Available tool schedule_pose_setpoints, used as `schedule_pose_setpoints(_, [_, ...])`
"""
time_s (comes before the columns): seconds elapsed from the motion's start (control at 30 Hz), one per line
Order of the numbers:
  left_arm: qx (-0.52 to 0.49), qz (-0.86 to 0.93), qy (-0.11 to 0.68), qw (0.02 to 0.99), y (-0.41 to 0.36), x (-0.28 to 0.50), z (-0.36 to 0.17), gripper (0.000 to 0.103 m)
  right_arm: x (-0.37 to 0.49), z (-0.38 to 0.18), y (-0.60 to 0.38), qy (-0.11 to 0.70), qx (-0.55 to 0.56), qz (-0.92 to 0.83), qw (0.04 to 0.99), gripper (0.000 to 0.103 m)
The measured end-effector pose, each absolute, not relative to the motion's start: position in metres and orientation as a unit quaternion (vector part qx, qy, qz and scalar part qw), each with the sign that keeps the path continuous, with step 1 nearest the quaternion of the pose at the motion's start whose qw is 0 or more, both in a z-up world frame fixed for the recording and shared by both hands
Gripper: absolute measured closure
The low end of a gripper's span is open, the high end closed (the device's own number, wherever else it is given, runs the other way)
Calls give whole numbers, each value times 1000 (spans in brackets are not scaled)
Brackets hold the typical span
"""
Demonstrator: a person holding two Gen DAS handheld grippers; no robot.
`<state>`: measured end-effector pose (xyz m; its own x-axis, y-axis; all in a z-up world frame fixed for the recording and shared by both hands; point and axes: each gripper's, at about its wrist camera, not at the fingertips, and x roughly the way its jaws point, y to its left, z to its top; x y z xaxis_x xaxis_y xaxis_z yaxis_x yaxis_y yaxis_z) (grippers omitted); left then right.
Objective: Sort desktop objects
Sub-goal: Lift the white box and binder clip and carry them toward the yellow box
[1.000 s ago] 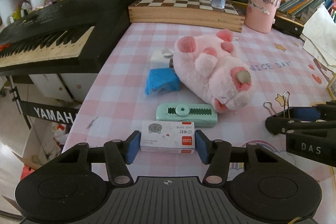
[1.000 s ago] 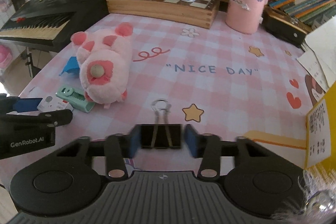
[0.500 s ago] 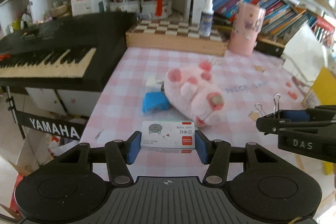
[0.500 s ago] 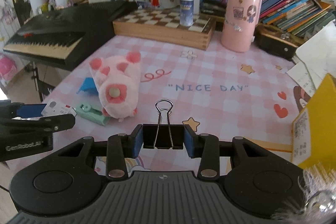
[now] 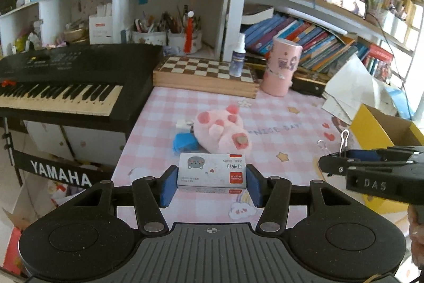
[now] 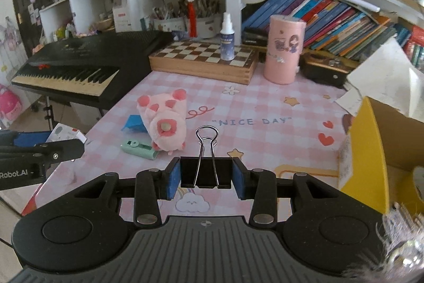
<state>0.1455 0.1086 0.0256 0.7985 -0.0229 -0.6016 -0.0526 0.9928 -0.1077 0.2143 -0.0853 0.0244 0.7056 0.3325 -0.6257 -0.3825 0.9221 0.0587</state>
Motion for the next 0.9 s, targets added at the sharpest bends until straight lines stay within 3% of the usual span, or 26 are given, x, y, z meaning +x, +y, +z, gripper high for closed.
schedule_pose_setpoints(0.9, [-21,-109,319,941,72,19,25,50,47,17,-111,348,9,110,931,66])
